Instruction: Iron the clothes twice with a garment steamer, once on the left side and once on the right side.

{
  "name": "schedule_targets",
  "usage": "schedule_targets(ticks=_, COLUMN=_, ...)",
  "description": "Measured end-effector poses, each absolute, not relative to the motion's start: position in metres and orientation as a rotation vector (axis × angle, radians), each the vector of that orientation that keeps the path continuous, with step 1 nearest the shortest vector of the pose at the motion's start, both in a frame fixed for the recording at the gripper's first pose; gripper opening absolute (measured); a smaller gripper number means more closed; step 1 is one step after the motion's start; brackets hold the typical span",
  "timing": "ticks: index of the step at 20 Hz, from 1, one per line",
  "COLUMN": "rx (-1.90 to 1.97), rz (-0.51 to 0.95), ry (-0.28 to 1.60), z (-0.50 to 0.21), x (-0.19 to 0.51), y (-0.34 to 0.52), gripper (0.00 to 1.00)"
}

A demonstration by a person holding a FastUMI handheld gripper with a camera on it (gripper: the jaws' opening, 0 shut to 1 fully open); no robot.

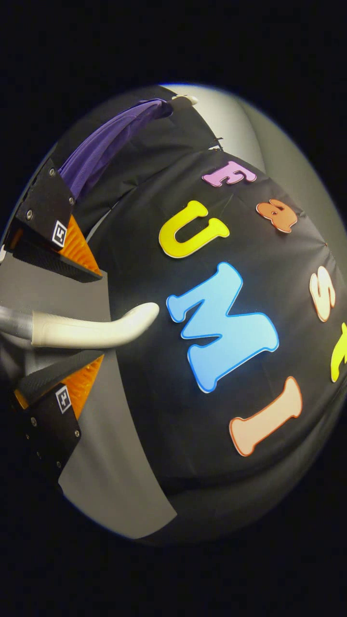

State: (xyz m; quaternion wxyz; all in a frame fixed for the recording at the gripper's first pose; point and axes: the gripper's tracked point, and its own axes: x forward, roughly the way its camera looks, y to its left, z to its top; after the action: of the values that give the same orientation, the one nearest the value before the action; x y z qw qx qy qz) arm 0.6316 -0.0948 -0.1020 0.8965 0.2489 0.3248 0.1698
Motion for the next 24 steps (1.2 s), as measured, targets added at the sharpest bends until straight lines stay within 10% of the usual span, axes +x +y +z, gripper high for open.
schedule_targets(ticks=8, rx=0.754, rz=0.365, ry=0.815, z=-0.128, x=0.635, y=-0.093, gripper=0.80)
schedule_targets(ticks=17, rx=0.938, rz=0.354, ry=0.870, z=-0.136, x=0.622, y=-0.099, gripper=0.36)
schedule_targets(ticks=24, rx=0.792, rz=0.432, ry=0.649, z=-0.072, x=0.577, y=-0.096, gripper=0.33)
